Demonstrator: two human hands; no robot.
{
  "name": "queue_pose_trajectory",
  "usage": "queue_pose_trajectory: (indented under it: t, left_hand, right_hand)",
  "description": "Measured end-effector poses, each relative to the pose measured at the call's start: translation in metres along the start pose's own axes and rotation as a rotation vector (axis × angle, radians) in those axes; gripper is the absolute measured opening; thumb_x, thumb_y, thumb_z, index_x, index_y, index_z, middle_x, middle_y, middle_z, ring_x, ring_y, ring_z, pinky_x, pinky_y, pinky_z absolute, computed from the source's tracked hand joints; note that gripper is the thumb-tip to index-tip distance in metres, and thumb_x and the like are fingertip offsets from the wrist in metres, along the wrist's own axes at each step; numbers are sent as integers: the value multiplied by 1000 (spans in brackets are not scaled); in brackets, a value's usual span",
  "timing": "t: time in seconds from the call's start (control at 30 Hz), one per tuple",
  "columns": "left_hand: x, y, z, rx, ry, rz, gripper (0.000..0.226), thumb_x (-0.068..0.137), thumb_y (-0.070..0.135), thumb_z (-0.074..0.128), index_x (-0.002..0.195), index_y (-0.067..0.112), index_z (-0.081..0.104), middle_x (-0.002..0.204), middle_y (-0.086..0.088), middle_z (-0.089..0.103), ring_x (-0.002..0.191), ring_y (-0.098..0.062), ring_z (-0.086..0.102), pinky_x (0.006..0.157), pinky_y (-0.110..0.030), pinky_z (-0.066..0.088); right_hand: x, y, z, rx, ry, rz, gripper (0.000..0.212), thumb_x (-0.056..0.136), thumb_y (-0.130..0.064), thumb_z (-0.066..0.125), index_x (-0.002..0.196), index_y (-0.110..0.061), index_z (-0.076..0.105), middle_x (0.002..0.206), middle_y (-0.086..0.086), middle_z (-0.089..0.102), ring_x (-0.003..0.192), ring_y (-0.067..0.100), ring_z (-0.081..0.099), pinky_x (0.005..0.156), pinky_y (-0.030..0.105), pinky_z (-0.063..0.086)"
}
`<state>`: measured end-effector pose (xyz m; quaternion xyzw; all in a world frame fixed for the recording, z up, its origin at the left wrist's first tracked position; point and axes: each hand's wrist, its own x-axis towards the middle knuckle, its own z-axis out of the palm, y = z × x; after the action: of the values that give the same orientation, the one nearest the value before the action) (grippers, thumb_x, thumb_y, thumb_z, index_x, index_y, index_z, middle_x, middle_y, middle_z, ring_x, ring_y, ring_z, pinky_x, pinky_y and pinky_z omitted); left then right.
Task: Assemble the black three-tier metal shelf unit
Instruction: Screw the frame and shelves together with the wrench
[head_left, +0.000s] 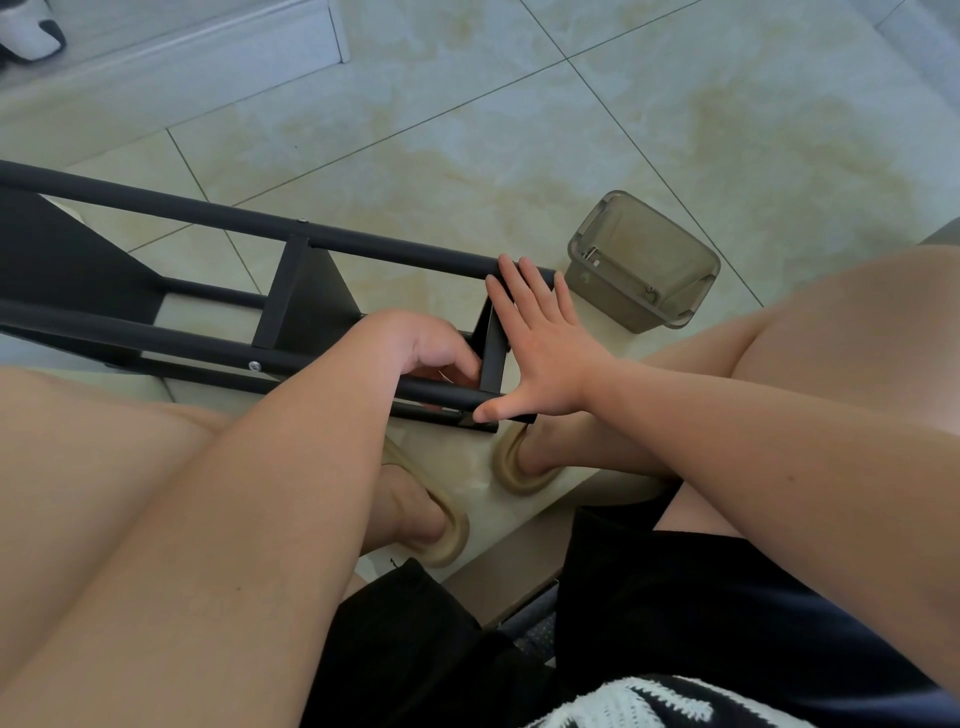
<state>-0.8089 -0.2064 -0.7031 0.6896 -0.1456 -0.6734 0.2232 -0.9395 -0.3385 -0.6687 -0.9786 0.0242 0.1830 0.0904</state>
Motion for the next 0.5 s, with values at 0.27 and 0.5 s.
queue_pose_trajectory:
  t: [0.27,0.5]
  left_hand:
    - [0,0,-2,-40,-28,8,21,82,0,63,91,12,78,97,-11,73,92,-27,66,100,-44,49]
    - [-3,3,0,14,-16,-76,21,84,18,70,101,8,75,86,-6,73,80,-26,67,80,-42,59]
  right_hand:
    - [0,0,0,-3,-3,4,148,53,-100,34,160,-8,-12,166,11,-25,151,28,-29,121,52,-17]
    - [0,0,1,-2,0,0,147,54,-100,36,160,-8,-11,166,11,-25,151,28,-28,122,53,-16]
